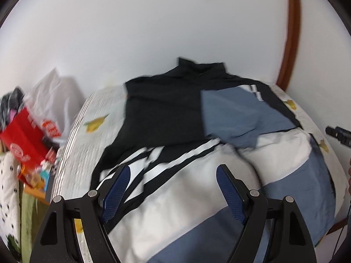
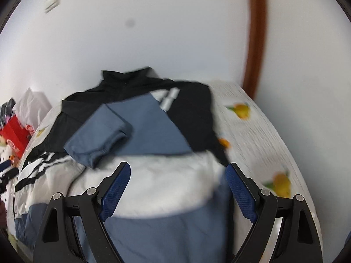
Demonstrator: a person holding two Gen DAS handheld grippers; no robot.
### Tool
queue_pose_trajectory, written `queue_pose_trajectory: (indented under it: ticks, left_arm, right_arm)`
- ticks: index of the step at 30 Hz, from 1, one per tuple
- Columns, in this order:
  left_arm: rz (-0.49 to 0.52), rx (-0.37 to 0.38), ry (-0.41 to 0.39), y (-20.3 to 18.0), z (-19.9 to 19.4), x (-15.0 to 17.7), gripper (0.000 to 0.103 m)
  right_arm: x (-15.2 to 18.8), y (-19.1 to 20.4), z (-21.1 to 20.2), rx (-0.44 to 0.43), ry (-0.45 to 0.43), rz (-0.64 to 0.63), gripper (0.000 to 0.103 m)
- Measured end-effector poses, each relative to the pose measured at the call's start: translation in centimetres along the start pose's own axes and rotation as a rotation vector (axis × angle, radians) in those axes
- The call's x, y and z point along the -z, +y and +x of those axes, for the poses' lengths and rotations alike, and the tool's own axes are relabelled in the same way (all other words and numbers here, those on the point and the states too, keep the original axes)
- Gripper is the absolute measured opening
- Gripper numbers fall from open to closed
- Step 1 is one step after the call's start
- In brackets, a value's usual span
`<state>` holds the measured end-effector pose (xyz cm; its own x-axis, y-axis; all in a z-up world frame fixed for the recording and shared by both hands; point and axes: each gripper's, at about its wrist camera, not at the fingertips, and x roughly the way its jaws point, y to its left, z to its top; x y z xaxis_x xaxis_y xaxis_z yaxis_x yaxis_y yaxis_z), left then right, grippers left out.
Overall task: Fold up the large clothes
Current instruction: 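Lay the blue sleeve across the jacket body and open the right gripper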
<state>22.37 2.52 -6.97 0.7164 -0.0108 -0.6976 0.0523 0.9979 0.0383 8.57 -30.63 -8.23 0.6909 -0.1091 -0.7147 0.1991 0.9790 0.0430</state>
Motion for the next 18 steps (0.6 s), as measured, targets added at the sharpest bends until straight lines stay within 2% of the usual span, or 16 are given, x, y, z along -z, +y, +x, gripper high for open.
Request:
queue_pose_trajectory:
  ticks: [4,7,14,18]
  left_arm:
    - [0.033,0.022,-0.012,-3.2,0.0,-1.7,0.079]
    - [0.048,0.052,0.013,-5.4,1.1,-2.6,0.079]
    - [0.107,0.094,0.059,-10.1,4.8,-3.9,0.079]
    - [0.146,0.095,0.082,-12.3,7.5,-4.4,0.079]
  right_arm:
    - [1.0,-3.5,-1.0,0.049,-0.005,-0.002,0.088]
    - [1.5,-5.2,-1.5,0.088,-0.027,-0.019,0.088]
    - [1.4,-7.6,-1.5,0.138,-0.071,-0.045,0.087]
    - [1.1,-8.6,-0.6,0.135,-0.074,-0.039,0.082]
